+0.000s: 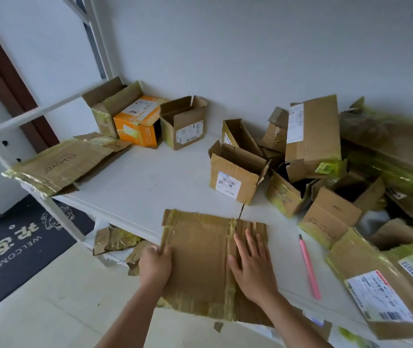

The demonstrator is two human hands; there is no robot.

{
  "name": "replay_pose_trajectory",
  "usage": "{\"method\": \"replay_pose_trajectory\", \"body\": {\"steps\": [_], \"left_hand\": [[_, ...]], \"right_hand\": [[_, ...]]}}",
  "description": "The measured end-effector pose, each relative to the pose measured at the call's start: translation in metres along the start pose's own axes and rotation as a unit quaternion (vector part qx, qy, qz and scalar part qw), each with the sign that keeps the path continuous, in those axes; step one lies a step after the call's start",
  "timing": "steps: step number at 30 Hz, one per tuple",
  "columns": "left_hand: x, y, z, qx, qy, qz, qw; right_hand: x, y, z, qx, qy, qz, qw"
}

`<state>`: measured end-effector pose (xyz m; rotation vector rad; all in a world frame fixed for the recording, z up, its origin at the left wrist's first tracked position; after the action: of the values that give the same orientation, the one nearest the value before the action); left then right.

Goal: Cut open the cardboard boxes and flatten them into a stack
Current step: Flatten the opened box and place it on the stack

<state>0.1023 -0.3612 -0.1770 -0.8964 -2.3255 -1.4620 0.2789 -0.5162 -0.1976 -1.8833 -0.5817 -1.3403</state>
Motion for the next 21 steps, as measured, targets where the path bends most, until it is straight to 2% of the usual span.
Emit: {"method": "replay_pose_trajectory", "body": {"steps": [3,5,8,11,14,16,21], "left_hand": [[0.029,0.005,-0.004,0.049,-0.012,-0.089,0.995],[0.057,0.013,-0.002,0.040,0.041,-0.129,0.990],[0.110,0.016,0.015,0.073,0.122,-0.202,0.969],[0.156,0.009,0.038,0.130,0.138,-0.309,0.932],[0.190,0.003,0.066,0.171,0.137,-0.361,0.906],[0.213,0.001,0.091,0.151,0.148,-0.352,0.912],[0.274,0.021,0.165,0.013,0.185,-0.256,0.949]], "right_hand": [[0.017,-0.021,0.007,-0.011,-0.023,0.020,0.999],[0.033,-0.053,0.017,-0.017,0.009,-0.006,1.000],[0.056,-0.112,0.032,-0.043,0.064,-0.006,0.997],[0.067,-0.171,0.049,0.022,0.073,0.072,0.995],[0.077,-0.225,0.076,0.077,0.118,0.072,0.987],[0.079,-0.258,0.104,0.099,0.139,0.057,0.984],[0.074,-0.345,0.203,0.147,0.123,0.055,0.980]]}}
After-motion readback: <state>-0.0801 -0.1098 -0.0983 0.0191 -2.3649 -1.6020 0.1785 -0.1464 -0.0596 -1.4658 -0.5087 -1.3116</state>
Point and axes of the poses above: each hand's wrist, its own z-axis towards the middle knuckle, its own x-axis out of the back of the hand, y = z × x, the point moved 2 cm from there along z, towards the middle knuckle
